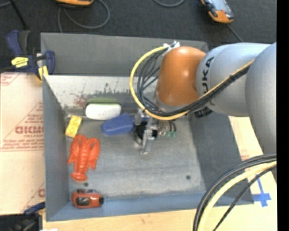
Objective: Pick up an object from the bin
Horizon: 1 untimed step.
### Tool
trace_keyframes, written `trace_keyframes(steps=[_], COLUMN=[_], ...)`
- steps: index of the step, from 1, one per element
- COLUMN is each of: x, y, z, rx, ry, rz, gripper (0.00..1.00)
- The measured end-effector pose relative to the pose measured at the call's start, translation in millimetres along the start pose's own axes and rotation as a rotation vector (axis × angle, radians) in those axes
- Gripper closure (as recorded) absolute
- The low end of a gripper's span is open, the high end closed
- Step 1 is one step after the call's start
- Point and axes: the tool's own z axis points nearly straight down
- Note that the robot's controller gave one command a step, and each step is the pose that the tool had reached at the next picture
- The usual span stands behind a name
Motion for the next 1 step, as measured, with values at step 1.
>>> trace_keyframes(steps=[1], x=[-24.8], y=[-4.6], z=[13.3], rx=[0.003], ry=[0.008], rz=[-0.057], gripper=[1.0])
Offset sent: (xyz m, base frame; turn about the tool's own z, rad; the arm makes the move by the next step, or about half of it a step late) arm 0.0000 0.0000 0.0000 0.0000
